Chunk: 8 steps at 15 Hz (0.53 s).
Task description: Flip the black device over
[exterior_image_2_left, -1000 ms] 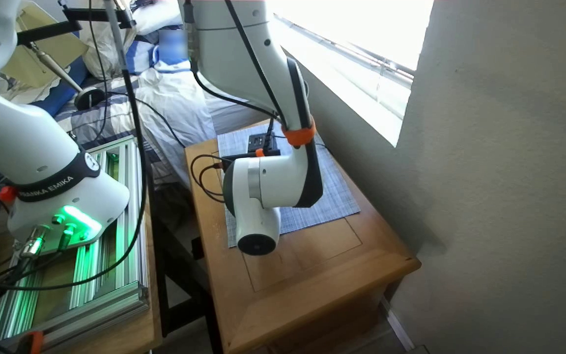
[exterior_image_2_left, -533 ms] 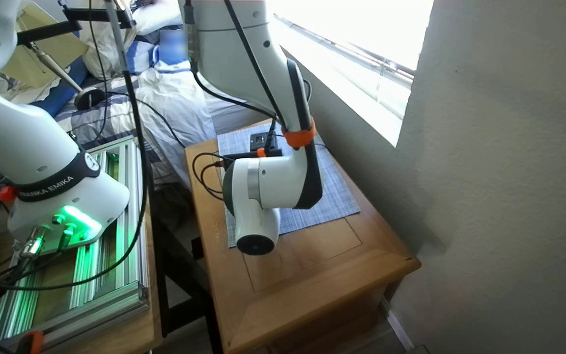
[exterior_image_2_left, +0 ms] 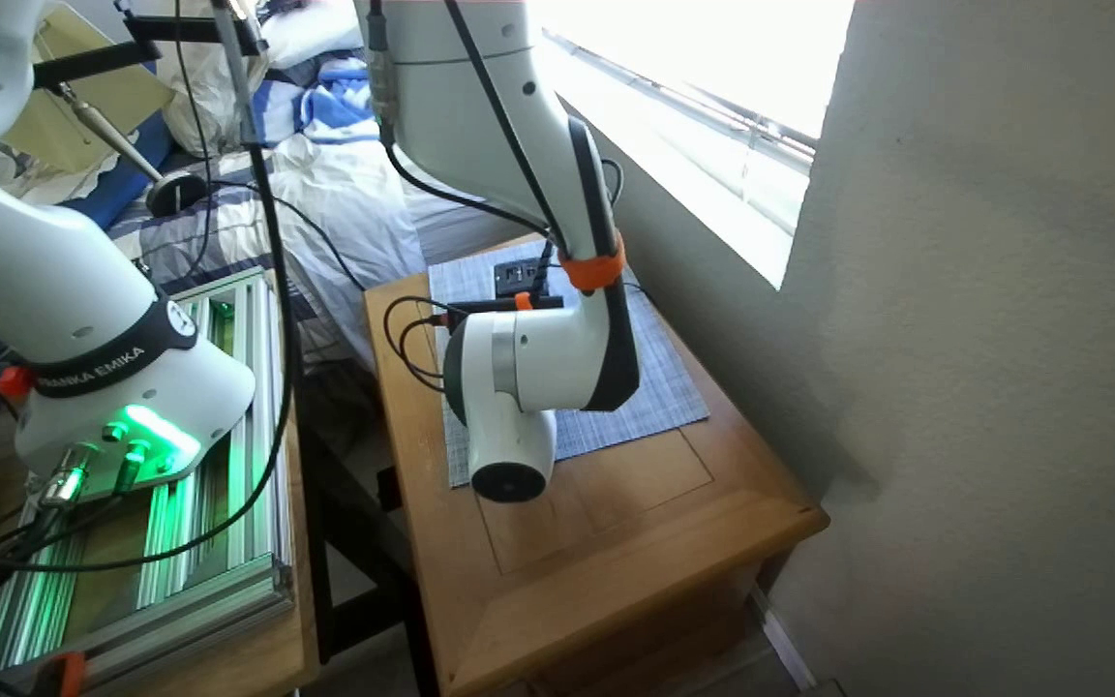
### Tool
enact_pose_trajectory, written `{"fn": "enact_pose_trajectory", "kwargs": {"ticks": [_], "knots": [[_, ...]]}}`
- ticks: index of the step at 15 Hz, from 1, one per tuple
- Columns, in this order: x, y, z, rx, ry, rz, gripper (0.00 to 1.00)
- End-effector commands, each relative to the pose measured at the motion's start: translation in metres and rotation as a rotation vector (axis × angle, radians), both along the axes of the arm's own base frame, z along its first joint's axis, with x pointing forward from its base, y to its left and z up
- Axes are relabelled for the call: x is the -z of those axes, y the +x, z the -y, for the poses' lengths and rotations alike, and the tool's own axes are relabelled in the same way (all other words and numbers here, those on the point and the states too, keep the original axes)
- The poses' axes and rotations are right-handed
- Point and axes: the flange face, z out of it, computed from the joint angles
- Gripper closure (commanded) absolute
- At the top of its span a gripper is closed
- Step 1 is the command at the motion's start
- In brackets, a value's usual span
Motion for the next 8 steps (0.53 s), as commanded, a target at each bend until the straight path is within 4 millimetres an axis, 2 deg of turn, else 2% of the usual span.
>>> {"fn": "enact_pose_trajectory", "kwargs": {"ticks": [1,5,6,7,8], "knots": [[0.0222,0.0031,-0.0060,-0.020,0.020,-0.005,0.00],[0.0221,0.0040,-0.0075,-0.033,0.015,-0.006,0.00],[0.0216,0.0041,-0.0070,-0.035,0.011,-0.006,0.04],[0.0207,0.0041,-0.0062,-0.036,0.007,-0.004,0.26],[0.0201,0.0040,-0.0055,-0.035,0.004,-0.003,0.28]]}}
